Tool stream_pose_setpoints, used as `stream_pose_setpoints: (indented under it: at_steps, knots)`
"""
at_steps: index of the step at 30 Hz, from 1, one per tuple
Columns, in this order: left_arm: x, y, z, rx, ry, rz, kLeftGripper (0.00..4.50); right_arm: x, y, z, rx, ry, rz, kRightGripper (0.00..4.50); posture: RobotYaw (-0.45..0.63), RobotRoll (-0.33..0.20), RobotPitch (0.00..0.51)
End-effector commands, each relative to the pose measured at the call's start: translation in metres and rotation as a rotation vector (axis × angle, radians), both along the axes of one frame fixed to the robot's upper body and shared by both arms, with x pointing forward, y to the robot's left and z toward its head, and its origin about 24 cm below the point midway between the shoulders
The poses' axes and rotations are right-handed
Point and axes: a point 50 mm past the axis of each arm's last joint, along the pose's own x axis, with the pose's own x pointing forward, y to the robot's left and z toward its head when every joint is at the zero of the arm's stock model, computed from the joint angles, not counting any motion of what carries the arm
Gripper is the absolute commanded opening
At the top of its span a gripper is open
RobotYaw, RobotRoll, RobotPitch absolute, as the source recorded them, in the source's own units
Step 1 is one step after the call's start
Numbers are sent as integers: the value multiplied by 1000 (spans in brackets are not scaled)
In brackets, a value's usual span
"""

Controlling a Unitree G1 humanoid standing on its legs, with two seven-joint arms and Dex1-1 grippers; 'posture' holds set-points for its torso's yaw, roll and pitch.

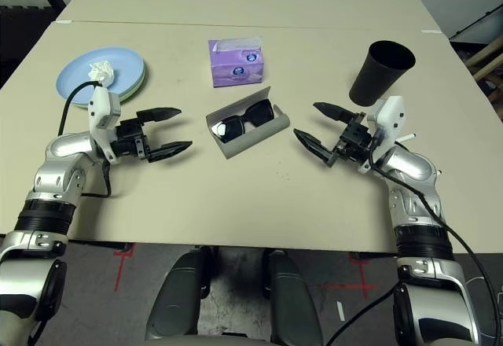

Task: Organize and tidy the items on the table.

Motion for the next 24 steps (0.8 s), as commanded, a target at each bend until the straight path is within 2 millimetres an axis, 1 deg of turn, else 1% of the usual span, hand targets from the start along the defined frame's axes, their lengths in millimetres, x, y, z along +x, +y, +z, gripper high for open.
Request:
stream_pose_setpoints:
  at_steps: [1, 4, 10, 14, 17, 24]
  knots:
    - [5, 1, -6, 7, 26, 30, 4500, -3, 7, 1, 14, 7, 18, 4484, 153, 0, 206]
    - [11, -1, -5, 14, 18, 62, 3912, -2, 9, 6, 23, -5, 12, 4500, 150, 0, 202]
    - [23, -11, -9, 20, 17, 106, 1602, -2, 8, 11, 28, -6, 3, 4500, 144, 0, 196]
    - [30, -21, -12, 7, 8, 123, 24, -5, 5, 6, 2, 26, 1, 4500, 139, 0, 196]
    - [33, -29, -12, -5, 2, 119, 24, -7, 3, 3, 6, 53, -4, 4500, 136, 0, 196]
    - [36, -41, -13, -10, -3, 86, 24, -10, 7, 3, 12, 59, -2, 4500, 130, 0, 199]
